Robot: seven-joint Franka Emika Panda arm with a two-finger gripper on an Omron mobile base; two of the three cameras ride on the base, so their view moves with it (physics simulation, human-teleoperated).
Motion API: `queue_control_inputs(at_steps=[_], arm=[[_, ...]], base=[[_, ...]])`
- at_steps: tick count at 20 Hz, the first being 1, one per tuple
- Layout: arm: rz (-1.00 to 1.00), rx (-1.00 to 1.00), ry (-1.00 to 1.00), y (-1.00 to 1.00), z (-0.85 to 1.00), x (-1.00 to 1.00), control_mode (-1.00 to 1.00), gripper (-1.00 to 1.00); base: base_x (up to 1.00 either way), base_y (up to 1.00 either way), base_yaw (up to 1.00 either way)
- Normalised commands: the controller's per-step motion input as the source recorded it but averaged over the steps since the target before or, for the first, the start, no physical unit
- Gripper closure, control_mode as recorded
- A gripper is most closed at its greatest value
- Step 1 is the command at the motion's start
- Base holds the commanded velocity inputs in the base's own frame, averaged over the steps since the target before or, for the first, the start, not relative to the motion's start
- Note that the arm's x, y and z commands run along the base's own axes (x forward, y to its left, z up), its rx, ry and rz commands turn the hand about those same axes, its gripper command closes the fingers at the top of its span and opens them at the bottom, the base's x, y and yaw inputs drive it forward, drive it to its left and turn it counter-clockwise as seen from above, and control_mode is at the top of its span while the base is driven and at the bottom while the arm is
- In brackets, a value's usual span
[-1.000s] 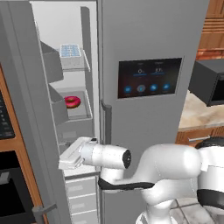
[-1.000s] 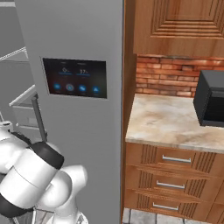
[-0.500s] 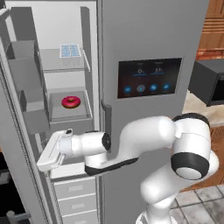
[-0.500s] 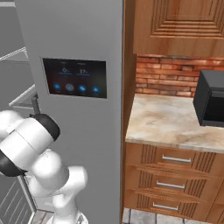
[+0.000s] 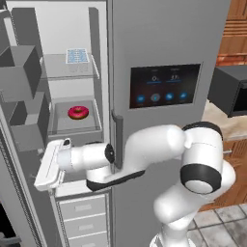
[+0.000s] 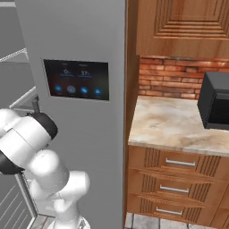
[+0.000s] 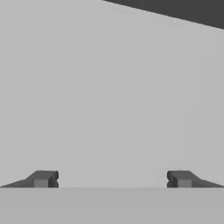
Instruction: Open the freezer door, pick up the ice cube tray from the freezer, and place it on the dining counter.
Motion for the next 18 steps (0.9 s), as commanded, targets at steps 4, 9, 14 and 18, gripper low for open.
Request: queue_control_inputs(at_steps=[4, 9, 14, 18], arm=[[-0.13, 0.0, -0.08, -0.9, 0.16, -0.14, -1.0, -1.0], [-0.22, 0.0, 0.0, -1.0, 0.42, -0.08, -1.0, -1.0], [-0.42, 0.0, 0.0, -0.89, 0.42, -0.25, -1.0, -1.0], [-0.48, 0.0, 0.04, -0.84, 0.66, -0.21, -1.0, -1.0]], base=[[0.0, 0.0, 0.0], [0.0, 0.0, 0.0], [0.0, 0.0, 0.0], [0.0, 0.0, 0.0]])
